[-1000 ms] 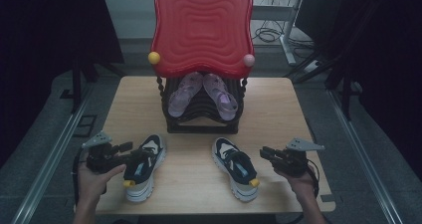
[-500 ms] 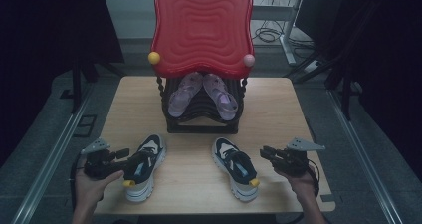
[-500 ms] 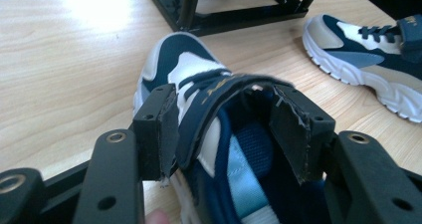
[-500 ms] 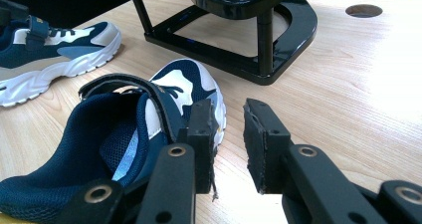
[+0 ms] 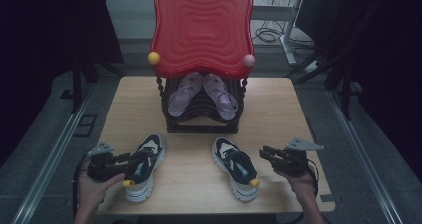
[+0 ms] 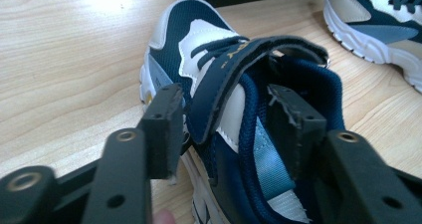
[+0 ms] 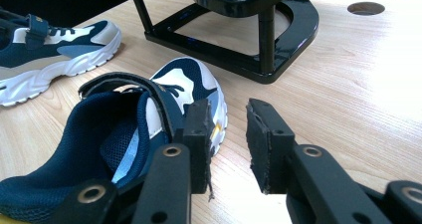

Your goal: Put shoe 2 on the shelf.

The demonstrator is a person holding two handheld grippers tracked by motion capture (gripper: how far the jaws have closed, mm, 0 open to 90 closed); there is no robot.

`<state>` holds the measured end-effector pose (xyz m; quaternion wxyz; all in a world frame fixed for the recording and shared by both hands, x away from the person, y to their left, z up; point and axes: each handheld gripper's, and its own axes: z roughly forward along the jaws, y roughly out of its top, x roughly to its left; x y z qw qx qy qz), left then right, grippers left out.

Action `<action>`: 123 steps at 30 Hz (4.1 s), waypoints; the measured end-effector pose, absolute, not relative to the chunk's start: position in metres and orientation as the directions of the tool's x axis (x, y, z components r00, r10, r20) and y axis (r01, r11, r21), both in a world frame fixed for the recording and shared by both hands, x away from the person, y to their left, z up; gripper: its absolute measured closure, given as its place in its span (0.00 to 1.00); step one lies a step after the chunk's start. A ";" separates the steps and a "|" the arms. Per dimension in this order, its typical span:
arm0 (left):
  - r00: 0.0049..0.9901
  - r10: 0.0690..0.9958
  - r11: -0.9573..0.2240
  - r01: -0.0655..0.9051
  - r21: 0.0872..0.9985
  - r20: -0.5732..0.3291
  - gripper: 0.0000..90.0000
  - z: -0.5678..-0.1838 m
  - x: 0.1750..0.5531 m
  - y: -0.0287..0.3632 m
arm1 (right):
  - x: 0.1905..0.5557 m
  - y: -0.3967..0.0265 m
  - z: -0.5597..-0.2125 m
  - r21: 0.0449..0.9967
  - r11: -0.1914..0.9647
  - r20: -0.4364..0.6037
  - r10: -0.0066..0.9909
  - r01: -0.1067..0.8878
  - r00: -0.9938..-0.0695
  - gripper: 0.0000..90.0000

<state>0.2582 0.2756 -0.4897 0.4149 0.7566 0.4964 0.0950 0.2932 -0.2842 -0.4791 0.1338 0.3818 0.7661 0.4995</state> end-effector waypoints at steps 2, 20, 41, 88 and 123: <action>0.485 0.836 -0.167 0.673 0.720 -0.259 0.63 -0.491 0.259 0.275 | 0.293 -0.284 -0.479 0.868 0.207 0.179 0.716 0.450 -0.675 0.78; 0.473 0.847 -0.173 0.677 0.715 -0.244 0.73 -0.491 0.258 0.274 | 0.288 -0.269 -0.466 0.859 0.231 0.201 0.669 0.458 -0.715 0.65; 0.472 0.847 -0.173 0.679 0.713 -0.244 0.73 -0.490 0.258 0.274 | 0.299 -0.235 -0.469 0.793 0.350 0.187 0.639 0.499 -0.746 0.61; 0.448 0.839 -0.074 0.657 0.751 -0.310 0.77 -0.486 0.255 0.282 | 0.306 -0.233 -0.477 0.742 0.347 0.229 0.673 0.573 -0.703 0.79; 0.421 0.800 0.162 0.533 0.831 -0.426 0.78 -0.468 0.243 0.306 | 0.276 -0.299 -0.476 0.881 0.003 0.345 0.679 0.472 -0.648 0.79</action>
